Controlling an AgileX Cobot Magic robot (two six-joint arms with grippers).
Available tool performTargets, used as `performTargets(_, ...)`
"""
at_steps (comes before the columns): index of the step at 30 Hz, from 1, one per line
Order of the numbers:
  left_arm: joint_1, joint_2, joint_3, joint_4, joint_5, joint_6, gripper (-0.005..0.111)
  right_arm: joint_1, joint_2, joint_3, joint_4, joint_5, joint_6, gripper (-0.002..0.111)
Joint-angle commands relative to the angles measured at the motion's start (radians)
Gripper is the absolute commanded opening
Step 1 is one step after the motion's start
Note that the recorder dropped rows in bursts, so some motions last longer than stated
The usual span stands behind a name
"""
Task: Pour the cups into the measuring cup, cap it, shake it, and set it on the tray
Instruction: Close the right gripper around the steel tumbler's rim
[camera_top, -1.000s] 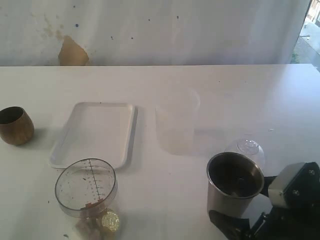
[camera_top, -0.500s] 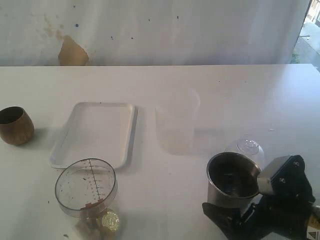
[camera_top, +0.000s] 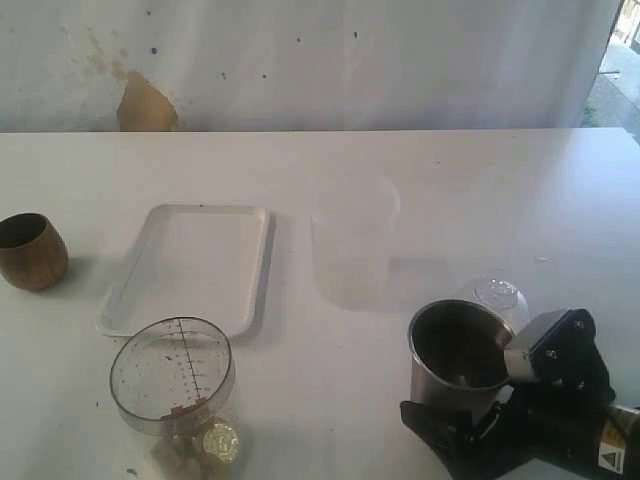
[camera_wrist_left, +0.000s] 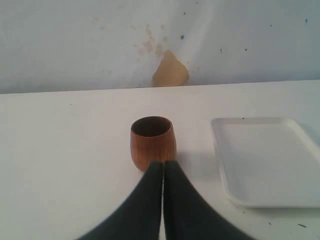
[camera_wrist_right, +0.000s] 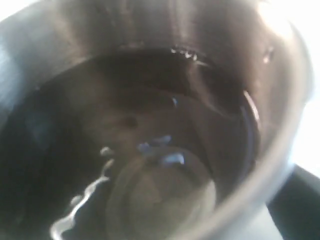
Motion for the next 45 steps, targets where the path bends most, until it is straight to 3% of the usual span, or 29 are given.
performTargets(1,-0.001,-0.003,0.005,0.005,-0.003,-0.001,0.001,-0.004,0.001,-0.004,-0.004,-0.029,-0.014,0.105)
performTargets(29,-0.001,-0.003,0.005,0.005,-0.001,-0.001,0.001,-0.004,0.001,-0.004,-0.034,-0.063,-0.048,0.102)
performTargets(31,-0.001,-0.003,0.005,0.005,-0.001,-0.001,0.001,-0.004,0.001,-0.004,-0.036,-0.063,-0.05,0.095)
performTargets(33,-0.001,-0.003,0.005,0.005,-0.001,-0.001,0.001,-0.004,0.001,-0.004,-0.038,-0.063,-0.053,0.071)
performTargets(36,-0.001,-0.003,0.005,0.005,-0.001,-0.001,0.001,-0.004,0.001,-0.004,-0.042,-0.063,-0.053,0.017)
performTargets(38,-0.001,-0.003,0.005,0.005,-0.001,-0.001,0.001,-0.004,0.001,-0.004,-0.039,-0.063,-0.053,0.0)
performTargets(45,-0.001,-0.003,0.005,0.005,-0.001,-0.001,0.001,-0.004,0.001,-0.004,-0.037,-0.063,-0.053,0.0)
